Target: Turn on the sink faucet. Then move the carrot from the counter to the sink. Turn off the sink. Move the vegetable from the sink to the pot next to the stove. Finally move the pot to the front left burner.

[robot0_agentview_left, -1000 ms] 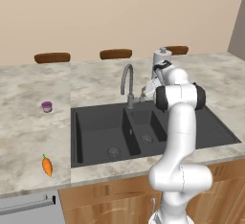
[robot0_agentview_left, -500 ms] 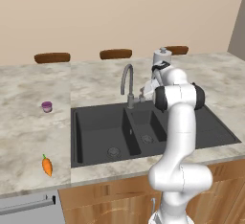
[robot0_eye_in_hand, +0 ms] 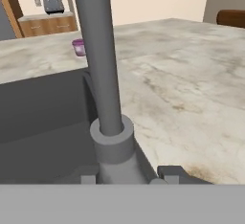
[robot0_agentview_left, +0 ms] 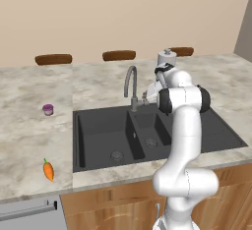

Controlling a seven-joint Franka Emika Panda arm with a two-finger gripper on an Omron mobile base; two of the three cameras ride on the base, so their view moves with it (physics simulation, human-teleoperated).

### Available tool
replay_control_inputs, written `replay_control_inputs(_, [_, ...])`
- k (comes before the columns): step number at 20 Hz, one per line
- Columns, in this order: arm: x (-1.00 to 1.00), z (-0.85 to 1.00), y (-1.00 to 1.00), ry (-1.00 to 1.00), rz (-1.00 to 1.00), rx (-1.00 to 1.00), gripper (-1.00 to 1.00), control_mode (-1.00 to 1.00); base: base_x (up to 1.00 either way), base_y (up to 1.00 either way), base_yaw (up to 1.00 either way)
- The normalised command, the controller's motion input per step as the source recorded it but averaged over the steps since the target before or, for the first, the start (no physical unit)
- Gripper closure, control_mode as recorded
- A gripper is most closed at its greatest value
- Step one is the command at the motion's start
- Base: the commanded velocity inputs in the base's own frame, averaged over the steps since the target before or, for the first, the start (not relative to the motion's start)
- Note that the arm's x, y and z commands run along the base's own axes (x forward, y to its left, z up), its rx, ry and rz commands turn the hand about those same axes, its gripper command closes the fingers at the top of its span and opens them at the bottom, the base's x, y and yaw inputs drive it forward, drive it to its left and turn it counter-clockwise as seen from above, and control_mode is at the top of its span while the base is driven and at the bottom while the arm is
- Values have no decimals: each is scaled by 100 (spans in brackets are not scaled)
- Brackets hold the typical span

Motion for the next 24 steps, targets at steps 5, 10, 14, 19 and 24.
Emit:
replay_control_inputs(5, [0, 0, -4, 0, -2, 0, 100, -100, 0, 0, 0])
replay_control_inputs(10, [0, -9, -30, -1, -12, 0, 100, -100, 0, 0, 0])
replay_control_inputs(14, [1, -23, -52, 0, -12, 3, 100, -100, 0, 0, 0])
replay_control_inputs(19, [3, -36, -74, 0, -5, 6, 100, -100, 0, 0, 0])
replay_control_inputs(24, [3, -43, -81, 0, 0, 5, 100, -100, 0, 0, 0])
